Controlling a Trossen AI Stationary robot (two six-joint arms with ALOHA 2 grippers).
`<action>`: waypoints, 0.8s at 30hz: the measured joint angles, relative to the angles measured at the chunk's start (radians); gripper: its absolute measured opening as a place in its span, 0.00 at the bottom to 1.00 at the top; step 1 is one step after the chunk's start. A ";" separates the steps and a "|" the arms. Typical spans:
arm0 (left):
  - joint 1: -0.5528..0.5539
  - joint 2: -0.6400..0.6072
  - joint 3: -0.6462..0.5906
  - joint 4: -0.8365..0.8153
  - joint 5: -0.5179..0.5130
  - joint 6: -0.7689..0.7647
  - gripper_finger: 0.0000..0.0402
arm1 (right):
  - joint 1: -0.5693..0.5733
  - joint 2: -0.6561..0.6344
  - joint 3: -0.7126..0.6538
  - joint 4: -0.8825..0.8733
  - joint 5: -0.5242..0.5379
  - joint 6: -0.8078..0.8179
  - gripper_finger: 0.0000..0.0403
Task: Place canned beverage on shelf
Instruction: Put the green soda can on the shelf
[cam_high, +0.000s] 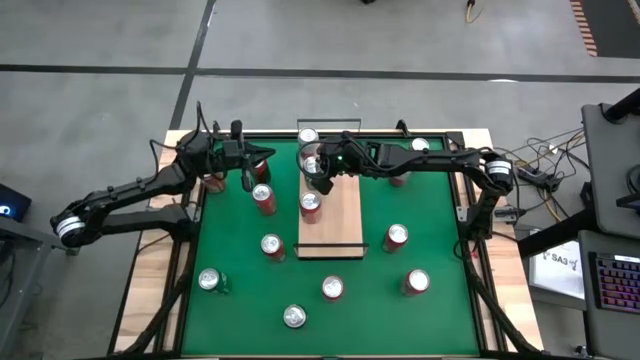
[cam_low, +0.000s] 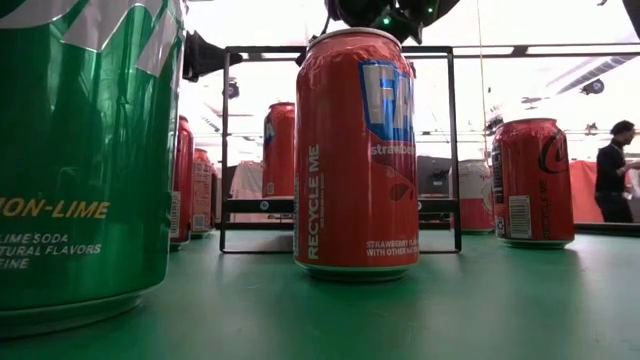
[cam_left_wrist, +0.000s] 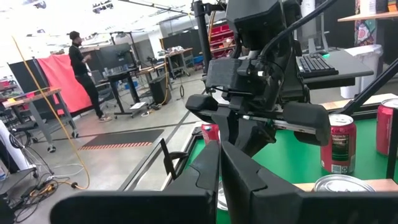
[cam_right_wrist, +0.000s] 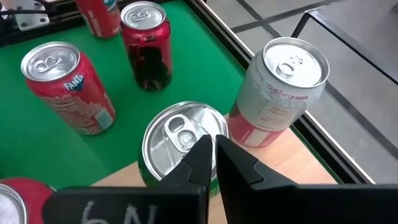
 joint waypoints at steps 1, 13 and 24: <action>0.000 0.000 0.000 0.000 0.000 0.000 0.00 | 0.000 0.000 0.000 0.000 0.000 0.002 0.03; 0.000 0.000 0.000 0.001 0.000 0.000 0.00 | 0.000 0.002 -0.002 -0.023 0.001 0.033 0.03; 0.000 0.000 0.011 0.000 0.000 -0.017 0.00 | 0.012 0.002 -0.001 -0.048 0.007 0.099 0.03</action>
